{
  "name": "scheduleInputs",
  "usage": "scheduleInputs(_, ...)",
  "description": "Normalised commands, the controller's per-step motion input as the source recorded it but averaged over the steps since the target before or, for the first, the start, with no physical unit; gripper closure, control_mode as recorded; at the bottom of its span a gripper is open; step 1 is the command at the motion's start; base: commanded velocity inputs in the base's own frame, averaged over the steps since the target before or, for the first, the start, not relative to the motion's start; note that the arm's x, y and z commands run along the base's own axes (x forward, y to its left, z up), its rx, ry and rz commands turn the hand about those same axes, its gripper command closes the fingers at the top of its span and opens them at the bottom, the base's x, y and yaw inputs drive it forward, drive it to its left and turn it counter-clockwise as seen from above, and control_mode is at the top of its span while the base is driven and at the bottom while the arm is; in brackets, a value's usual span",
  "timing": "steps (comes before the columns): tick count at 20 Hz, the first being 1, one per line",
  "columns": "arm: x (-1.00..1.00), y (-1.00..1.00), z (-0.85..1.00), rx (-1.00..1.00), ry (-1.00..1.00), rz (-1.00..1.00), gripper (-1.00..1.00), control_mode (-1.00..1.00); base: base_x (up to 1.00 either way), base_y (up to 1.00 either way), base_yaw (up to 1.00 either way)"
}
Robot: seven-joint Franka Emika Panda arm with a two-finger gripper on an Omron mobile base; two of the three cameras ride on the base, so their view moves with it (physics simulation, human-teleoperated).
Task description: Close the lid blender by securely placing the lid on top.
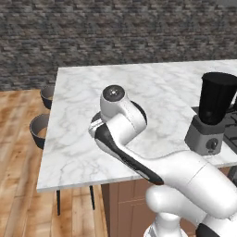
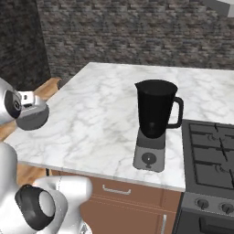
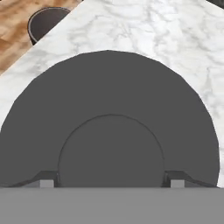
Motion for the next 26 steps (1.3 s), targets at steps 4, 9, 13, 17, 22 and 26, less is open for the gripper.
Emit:
scheduleInputs(4, -0.53, -0.88, 1.00, 0.12, -0.22, 0.00, 1.00, -1.00, 0.00, 0.00, 0.00)
scheduleInputs(9, -0.43, -0.95, 1.00, 0.13, -0.20, -0.01, 1.00, -1.00, 0.00, 0.00, 0.00)
scheduleInputs(13, -0.28, -1.00, 1.00, 0.14, -0.12, -0.08, 1.00, -1.00, 0.00, 0.00, 0.00)
scheduleInputs(17, -0.20, -0.97, 0.99, 0.13, -0.08, -0.12, 1.00, -1.00, 0.00, 0.00, 0.00)
scheduleInputs(22, -0.14, -0.91, 0.96, 0.13, -0.03, -0.15, 1.00, -1.00, 0.00, 0.00, 0.00)
scheduleInputs(26, -0.02, -0.81, 0.85, 0.09, 0.00, -0.19, 1.00, -1.00, 0.00, 0.00, 0.00)
